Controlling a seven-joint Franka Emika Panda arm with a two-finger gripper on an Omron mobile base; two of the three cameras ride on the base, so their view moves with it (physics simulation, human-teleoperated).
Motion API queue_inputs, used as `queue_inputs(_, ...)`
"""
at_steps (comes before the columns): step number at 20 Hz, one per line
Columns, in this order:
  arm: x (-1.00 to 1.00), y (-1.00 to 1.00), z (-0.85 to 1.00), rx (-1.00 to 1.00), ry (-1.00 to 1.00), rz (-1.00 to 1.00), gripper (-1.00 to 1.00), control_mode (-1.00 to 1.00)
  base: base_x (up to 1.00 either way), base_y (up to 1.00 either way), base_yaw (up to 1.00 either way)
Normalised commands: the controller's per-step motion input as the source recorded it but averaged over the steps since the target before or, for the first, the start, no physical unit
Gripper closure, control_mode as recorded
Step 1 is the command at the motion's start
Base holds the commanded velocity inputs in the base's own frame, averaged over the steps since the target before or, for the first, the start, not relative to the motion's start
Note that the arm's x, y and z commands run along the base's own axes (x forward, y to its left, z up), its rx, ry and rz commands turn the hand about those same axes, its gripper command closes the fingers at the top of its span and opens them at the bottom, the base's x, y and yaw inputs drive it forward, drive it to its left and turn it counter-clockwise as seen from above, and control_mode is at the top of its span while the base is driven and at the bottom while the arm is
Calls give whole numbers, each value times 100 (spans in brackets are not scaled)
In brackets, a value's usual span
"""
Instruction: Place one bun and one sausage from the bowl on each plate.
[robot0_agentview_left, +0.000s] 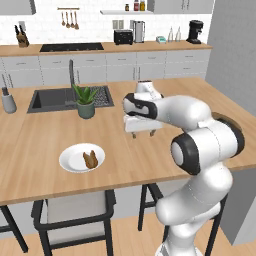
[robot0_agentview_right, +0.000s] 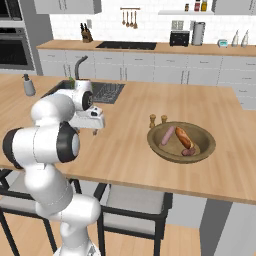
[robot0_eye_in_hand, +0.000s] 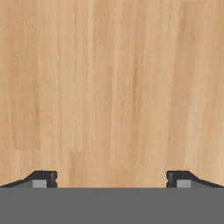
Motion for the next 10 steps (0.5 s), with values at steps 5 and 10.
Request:
queue_inputs(5,12,-100,19,0,8,-6,-100,-100,0,0,0)
queue_inputs(10,0,-100,2,-1,11,-5,-100,-100,0,0,0)
